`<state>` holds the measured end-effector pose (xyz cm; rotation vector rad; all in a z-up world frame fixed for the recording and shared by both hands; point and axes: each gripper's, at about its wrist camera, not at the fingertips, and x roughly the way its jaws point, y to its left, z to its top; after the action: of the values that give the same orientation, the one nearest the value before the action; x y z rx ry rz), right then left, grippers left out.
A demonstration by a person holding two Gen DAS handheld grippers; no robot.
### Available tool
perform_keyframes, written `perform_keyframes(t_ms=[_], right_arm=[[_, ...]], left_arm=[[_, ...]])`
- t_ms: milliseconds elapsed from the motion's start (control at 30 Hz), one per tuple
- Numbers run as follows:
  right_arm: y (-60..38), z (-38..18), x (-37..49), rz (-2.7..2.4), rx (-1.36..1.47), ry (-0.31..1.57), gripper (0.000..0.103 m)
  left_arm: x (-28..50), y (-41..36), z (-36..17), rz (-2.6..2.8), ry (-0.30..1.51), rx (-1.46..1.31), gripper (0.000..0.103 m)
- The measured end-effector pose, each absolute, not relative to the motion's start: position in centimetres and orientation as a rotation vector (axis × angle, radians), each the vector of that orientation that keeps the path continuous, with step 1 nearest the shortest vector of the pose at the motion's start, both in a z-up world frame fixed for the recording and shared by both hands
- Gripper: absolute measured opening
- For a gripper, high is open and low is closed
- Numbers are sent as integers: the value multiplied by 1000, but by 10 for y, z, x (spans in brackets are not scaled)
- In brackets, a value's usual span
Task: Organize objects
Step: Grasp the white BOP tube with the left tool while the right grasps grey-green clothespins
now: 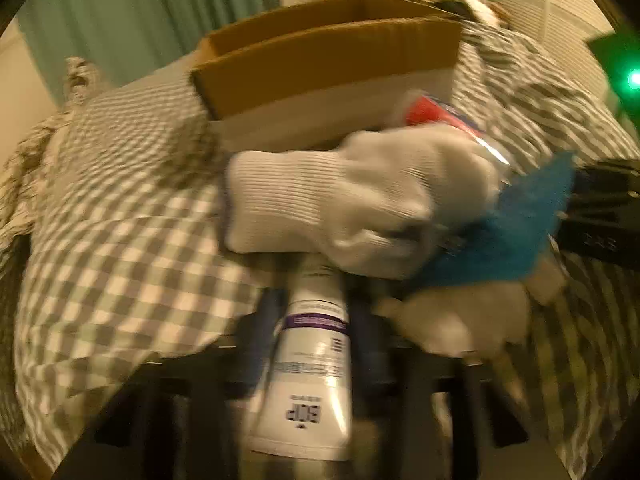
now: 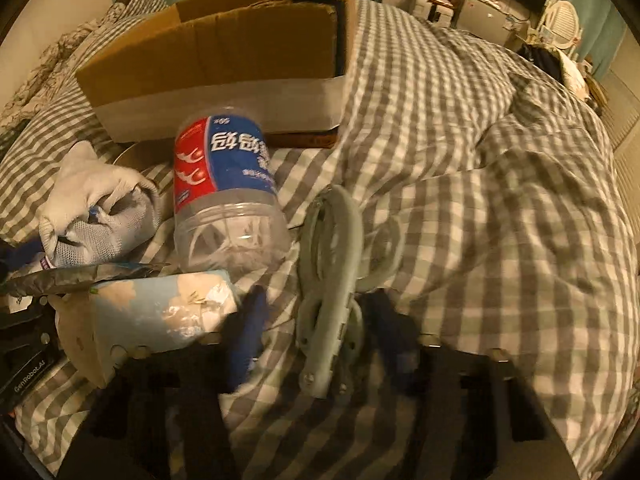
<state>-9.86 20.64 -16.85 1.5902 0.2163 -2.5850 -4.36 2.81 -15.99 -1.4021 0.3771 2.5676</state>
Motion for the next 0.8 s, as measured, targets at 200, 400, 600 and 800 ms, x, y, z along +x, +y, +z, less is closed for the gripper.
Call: perform_keyframes(t_ms=[200,400,600,800], right_arm=[[204,-158,-81,-2587,1516,241,14],[199,-128,-67,-2638,1404,238,13],[198,-79,-57,-2702,1245,234,13],[183,-36,-61,-2725,1102,269,13]], left_arm=[[-41,25,-147,2551,348,-1384,28],[-39,9,-107,2598,242,-1288,27],[-39,-8,-64,2642,133,-1162,2],[-52,-14,-42,2631,63,-1107,2]])
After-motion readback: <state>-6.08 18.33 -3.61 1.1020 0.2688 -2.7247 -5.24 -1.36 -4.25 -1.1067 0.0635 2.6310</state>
